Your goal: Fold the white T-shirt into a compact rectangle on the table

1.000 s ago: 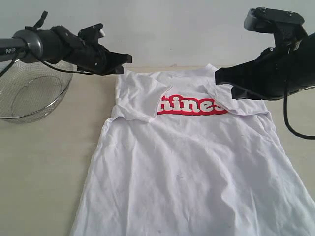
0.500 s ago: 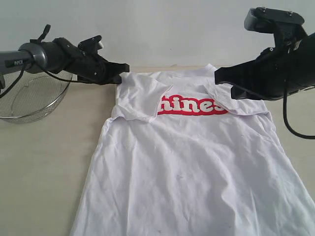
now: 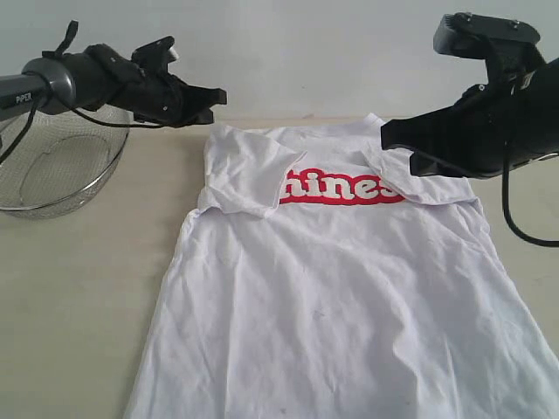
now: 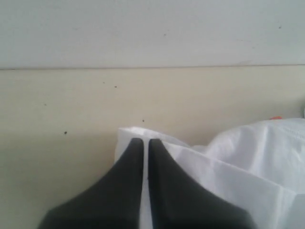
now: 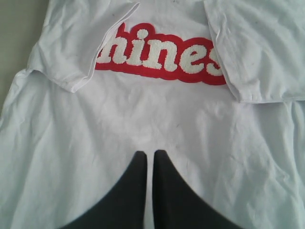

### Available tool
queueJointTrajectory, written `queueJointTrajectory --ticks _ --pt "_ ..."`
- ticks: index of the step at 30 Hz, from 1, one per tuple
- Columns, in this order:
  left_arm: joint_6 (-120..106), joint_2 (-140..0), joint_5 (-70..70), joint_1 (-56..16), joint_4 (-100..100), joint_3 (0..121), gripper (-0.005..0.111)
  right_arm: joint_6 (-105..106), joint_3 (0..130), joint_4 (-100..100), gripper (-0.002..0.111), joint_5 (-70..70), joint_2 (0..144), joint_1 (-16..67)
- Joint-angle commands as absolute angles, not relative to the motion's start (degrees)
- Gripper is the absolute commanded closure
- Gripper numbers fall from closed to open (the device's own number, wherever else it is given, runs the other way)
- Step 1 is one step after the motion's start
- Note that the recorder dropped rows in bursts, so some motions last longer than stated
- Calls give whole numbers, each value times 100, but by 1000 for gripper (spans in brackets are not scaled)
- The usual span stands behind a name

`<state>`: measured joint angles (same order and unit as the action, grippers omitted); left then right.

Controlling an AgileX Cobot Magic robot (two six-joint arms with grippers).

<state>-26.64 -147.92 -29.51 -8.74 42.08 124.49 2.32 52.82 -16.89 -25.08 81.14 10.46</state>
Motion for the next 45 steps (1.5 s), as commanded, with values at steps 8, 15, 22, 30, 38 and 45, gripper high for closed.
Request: queueJointTrajectory --ticks 8,15,22,30,38,45 --pt "-2656 -15133 -3003 -865 4197 12485 102 246 5267 -1698 108 -2469 8061 1044" --pt "-2656 -14948 -3029 -849 4151 12674 102 280 5267 -1698 108 -2471 8061 1044" --pt "-2656 -14984 -2874 -849 4130 12817 102 302 5267 -1731 108 -2471 8061 1044" --pt "-2656 -15245 -2961 -849 3975 12817 102 339 5267 -1741 108 -2457 8061 1044" --pt "-2365 -14652 -3648 -662 3988 12817 102 339 5267 -1741 108 -2281 8010 1044" --pt "-1984 -13962 -5110 -278 3974 12817 102 93 5267 -1726 108 -2306 7474 744"
